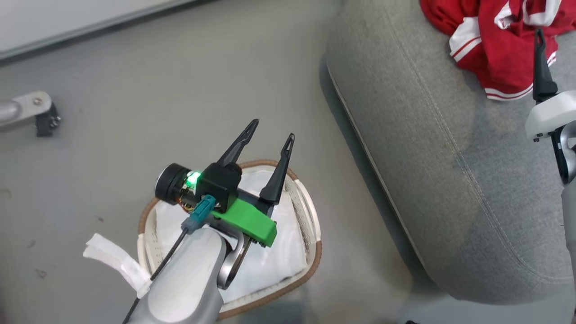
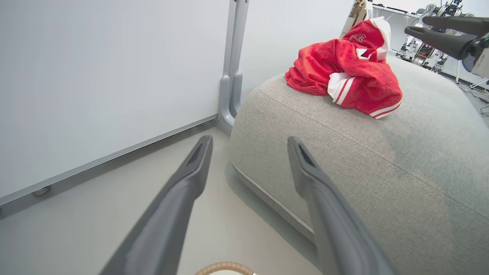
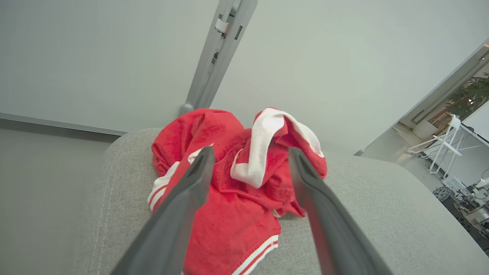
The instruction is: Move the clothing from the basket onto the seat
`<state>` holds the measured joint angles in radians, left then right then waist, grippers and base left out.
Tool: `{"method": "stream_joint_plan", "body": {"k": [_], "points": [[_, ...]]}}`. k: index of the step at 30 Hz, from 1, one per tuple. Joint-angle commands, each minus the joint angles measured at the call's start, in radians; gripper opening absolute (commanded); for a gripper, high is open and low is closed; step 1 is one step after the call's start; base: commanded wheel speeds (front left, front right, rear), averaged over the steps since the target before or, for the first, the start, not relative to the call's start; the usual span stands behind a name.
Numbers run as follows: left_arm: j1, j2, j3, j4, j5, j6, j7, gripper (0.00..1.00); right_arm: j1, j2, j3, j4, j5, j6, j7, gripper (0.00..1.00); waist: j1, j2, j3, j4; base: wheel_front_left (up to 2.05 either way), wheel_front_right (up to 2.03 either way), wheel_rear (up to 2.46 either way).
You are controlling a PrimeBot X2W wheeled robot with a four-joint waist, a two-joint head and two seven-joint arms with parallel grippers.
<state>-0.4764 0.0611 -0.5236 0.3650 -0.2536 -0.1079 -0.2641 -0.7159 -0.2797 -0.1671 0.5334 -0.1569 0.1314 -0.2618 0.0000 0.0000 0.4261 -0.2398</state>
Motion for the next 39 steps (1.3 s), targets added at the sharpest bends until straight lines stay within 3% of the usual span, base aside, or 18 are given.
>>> {"method": "stream_joint_plan", "body": {"k": [1,10,18,25,39], "points": [[0.027,-0.001,0.015,-0.004,-0.012,0.005,0.0,1.0,0.021,0.002,-0.004,-0.005,0.017,-0.001,-0.004,1.0,0.0,0.0,-0.102,0.06,0.0,0.0,0.0],[0.131,-0.01,0.117,-0.026,-0.026,0.037,0.0,1.0,0.119,0.079,0.006,-0.049,0.039,-0.001,-0.004,1.0,0.0,0.0,-0.244,0.147,0.0,0.0,0.0],[0.231,-0.01,0.206,-0.054,-0.056,0.084,0.0,1.0,0.256,0.154,0.032,-0.095,0.085,-0.001,-0.004,1.0,0.0,0.0,-0.318,0.224,0.0,0.0,0.0],[0.315,-0.01,0.253,-0.035,-0.085,0.096,0.0,1.0,0.382,0.216,0.055,-0.142,0.139,-0.001,-0.004,1.0,0.0,0.0,-0.371,0.274,0.0,0.0,0.0],[0.449,-0.01,0.304,-0.075,-0.099,0.124,0.0,1.0,0.568,0.227,0.135,-0.203,0.264,-0.001,-0.005,1.0,0.0,0.0,-0.426,0.281,0.0,0.0,0.0]]}}
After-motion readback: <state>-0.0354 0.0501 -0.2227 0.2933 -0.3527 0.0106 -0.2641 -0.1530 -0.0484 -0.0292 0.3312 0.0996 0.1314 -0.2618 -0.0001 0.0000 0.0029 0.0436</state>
